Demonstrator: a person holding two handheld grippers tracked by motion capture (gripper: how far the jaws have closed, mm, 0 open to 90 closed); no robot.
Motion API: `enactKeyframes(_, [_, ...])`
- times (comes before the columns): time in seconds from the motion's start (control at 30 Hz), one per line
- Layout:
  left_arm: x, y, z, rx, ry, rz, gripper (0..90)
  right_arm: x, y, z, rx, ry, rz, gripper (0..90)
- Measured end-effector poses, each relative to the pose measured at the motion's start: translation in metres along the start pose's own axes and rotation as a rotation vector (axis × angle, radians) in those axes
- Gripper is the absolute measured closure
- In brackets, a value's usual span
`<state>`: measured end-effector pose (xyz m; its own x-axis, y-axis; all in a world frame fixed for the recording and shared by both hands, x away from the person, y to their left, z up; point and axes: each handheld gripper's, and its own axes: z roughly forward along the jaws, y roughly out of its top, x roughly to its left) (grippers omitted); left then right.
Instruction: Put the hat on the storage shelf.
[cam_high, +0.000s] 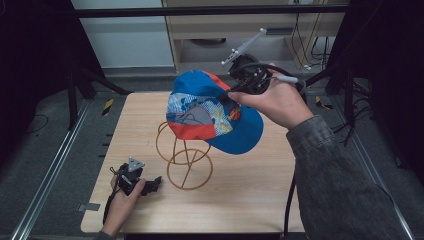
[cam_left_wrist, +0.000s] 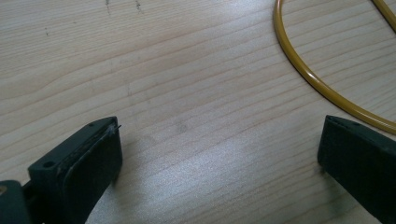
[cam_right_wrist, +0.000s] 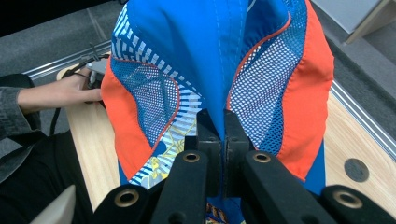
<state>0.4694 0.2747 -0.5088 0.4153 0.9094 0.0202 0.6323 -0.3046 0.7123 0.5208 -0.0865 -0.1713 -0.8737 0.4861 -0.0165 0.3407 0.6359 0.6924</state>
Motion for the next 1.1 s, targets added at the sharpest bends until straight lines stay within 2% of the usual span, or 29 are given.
enactKeyframes(0.53, [0.0,0.0,0.0,0.001,-0.001,0.0,0.0,0.017,0.019,0.023,0.014,0.048,-0.045,89.4])
enactKeyframes(1.1, [0.0,0.0,0.0,0.001,0.0,0.0,0.0,0.03,0.034,0.045,0.049,0.066,-0.083,89.4])
